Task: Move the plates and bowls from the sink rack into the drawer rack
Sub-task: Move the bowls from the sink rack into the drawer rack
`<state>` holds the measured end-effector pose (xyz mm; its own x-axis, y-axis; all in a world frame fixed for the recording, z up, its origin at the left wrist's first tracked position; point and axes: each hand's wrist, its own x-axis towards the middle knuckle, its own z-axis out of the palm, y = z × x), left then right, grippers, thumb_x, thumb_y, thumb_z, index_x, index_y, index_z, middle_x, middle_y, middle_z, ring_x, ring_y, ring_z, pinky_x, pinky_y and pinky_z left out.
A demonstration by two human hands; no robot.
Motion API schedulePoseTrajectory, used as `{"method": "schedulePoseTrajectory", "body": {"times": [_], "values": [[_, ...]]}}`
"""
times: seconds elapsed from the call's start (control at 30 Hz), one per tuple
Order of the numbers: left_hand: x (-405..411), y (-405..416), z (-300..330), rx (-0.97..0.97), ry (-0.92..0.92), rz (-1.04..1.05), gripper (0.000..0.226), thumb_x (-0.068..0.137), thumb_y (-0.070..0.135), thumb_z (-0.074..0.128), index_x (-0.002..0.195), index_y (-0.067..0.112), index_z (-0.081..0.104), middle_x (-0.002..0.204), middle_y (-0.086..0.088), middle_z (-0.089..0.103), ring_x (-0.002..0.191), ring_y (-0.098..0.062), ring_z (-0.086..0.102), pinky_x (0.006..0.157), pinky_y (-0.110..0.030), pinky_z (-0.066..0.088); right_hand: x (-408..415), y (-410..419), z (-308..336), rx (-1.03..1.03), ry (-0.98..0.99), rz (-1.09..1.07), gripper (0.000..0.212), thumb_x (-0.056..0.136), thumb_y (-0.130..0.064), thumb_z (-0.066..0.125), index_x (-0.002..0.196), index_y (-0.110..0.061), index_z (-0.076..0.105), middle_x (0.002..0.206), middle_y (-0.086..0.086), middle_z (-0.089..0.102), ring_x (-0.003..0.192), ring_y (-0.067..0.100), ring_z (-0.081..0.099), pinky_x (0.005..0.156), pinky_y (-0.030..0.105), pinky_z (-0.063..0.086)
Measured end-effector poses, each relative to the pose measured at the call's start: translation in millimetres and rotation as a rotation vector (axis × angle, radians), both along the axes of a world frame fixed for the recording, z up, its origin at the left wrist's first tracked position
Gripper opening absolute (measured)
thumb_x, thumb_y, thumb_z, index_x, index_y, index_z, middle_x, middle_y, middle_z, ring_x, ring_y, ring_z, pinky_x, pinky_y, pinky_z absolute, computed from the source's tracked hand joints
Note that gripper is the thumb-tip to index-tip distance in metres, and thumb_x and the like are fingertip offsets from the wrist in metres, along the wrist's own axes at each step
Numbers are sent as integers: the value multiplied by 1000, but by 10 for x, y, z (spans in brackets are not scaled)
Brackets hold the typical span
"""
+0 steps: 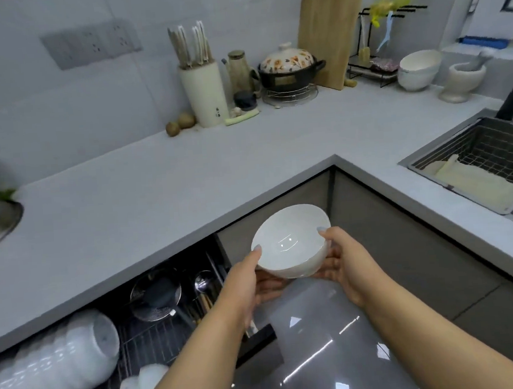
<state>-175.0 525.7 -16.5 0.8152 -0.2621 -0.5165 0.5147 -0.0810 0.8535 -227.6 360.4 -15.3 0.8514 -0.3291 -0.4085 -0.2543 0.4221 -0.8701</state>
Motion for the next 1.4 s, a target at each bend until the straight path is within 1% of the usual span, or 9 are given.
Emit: {"method": "schedulePoseTrajectory", "body": {"times": [0.1, 0.2, 0.3, 0.47, 0.67, 0.83, 1.1, 1.23, 1.4], "values": [[59, 505, -131, 59, 8, 109, 40, 99, 42, 42, 101, 9, 63, 88, -16, 67, 81, -27, 64, 66, -35, 56, 123, 387, 14, -56, 23, 89, 23, 91, -29, 51, 107, -14, 57, 87, 10, 61, 69, 23, 62, 64, 36, 55], [60, 1061, -308, 150, 40, 159, 33, 100, 37, 43, 100, 10, 63, 98, -15, 68, 94, -27, 64, 77, -36, 53, 245, 801, -92, -142, 62, 177, 45, 81, -38, 59, 117, -12, 54, 104, 12, 60, 80, 24, 63, 55, 28, 54], [47, 1668, -533, 307, 5, 209, 25, 94, 31, 51, 82, 12, 62, 82, -8, 61, 79, -22, 56, 71, -34, 42, 355, 1222, -247, -245, 99, 259, 39, 87, -33, 60, 120, -14, 51, 113, 9, 58, 89, 22, 60, 49, 21, 50], [-60, 2601, -843, 801, -113, 102, 36, 94, 28, 46, 62, 14, 39, 63, -2, 45, 59, -18, 41, 56, -31, 27, 524, 1839, -579, -428, 195, 346, 40, 82, -36, 65, 115, -17, 53, 112, 5, 60, 95, 22, 61, 68, 39, 57], [-281, 3415, -1244, 1068, -143, -33, 28, 94, 36, 45, 98, 13, 61, 105, -7, 62, 100, -27, 56, 81, -32, 44, 709, 2410, -984, -719, 329, 488, 56, 72, -41, 73, 117, -17, 50, 109, 2, 58, 97, 23, 59, 86, 44, 53], [-498, 3747, -1445, 1296, -180, -307, 65, 88, 54, 15, 133, 19, 47, 130, -4, 55, 119, -22, 48, 100, -32, 37, 806, 2726, -1300, -891, 457, 698, 75, 69, -45, 73, 131, -15, 43, 123, 8, 55, 106, 26, 57, 85, 34, 49], [-415, 3847, -1471, 1198, -343, -482, 91, 75, 67, -1, 150, 20, 19, 155, 1, 25, 143, -16, 17, 120, -38, 5, 953, 3097, -1676, -994, 585, 915, 84, 70, -44, 71, 139, -13, 35, 121, 8, 57, 102, 25, 58, 81, 34, 51], [-411, 3850, -1458, 1153, -336, -459, 70, 95, 58, 24, 152, 19, 13, 158, 2, 18, 145, -15, 12, 120, -36, 5, 988, 3230, -1837, -990, 634, 954, 87, 72, -42, 70, 142, -11, 30, 123, 9, 57, 106, 26, 58, 79, 31, 48], [-401, 3859, -1515, 1125, -353, -439, 68, 94, 55, 31, 150, 19, 16, 156, 2, 23, 143, -15, 18, 119, -38, 12, 1011, 3317, -1968, -973, 695, 1003, 71, 78, -34, 69, 135, -6, 37, 123, 13, 57, 102, 25, 58, 79, 31, 49]]}}
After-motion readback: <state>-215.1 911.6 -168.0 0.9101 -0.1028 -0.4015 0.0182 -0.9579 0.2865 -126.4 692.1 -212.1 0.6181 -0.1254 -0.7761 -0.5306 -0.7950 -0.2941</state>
